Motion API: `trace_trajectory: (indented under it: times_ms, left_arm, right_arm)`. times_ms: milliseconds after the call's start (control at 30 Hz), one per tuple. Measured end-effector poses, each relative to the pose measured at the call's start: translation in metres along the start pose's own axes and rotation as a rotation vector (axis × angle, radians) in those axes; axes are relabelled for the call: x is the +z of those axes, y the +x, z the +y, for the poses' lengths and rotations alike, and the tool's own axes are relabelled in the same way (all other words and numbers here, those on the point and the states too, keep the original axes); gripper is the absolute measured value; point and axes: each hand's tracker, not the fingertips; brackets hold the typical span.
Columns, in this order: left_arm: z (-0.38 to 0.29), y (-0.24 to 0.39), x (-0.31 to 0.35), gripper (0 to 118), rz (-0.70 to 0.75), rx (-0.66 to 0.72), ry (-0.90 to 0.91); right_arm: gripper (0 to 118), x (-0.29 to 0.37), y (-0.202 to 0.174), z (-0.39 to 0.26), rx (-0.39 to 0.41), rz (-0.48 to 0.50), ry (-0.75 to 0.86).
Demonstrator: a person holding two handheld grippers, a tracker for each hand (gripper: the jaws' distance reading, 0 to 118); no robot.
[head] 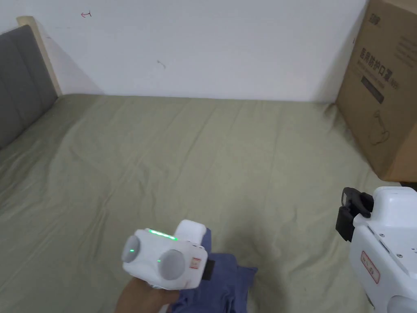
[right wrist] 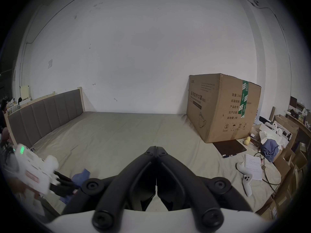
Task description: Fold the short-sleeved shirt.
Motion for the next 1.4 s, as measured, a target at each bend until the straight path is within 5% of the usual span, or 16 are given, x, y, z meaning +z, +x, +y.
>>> trace_trajectory:
  times_ms: [267,333,400,467,767,867,900,967,1000,1033,1400]
  left_arm:
    - [-0.013,0.03,-0.073,11,0.015,0.018,-0.147]
    - [-0.013,0.028,-0.075,33,-0.011,0.036,-0.126]
    - [-0.01,0.026,-0.069,76,-0.131,0.115,-0.117]
    - [-0.007,0.023,-0.057,94,-0.204,0.191,-0.094]
    - [0.005,-0.015,0.046,94,-0.144,0.195,0.26]
    - [-0.003,-0.027,0.058,91,-0.062,0.158,0.35]
    - [-0.006,-0.03,0.059,83,-0.043,0.164,0.362]
    - [-0.015,-0.038,0.058,40,-0.037,0.183,0.391]
    - [-0.019,-0.04,0.057,5,-0.043,0.19,0.409]
    - [-0.023,-0.042,0.053,0,-0.043,0.194,0.41]
    - [-0.056,-0.01,-0.024,0,-0.035,0.109,0.327]
  right_arm:
    - [0,0.001,0.007,-0.009,-0.025,-0.026,-0.027]
    - [0,0.001,0.007,-0.011,-0.029,-0.022,-0.031]
    - [0,0.001,0.006,-0.011,-0.029,-0.018,-0.035]
    - [0,0.001,0.005,-0.011,-0.026,-0.014,-0.035]
    - [0,0.001,0.0,-0.002,-0.03,0.0,-0.013]
    - [0,0.001,-0.002,0.0,-0.029,0.007,-0.008]
    - [0,0.001,-0.003,0.0,-0.029,0.009,-0.006]
    - [0,0.001,-0.004,0.0,-0.029,0.01,-0.006]
    - [0,0.001,-0.004,0.0,-0.03,0.011,-0.006]
    - [0,0.0,-0.004,0.0,-0.031,0.015,-0.009]
    - [0,0.001,0.007,-0.003,-0.028,-0.002,-0.028]
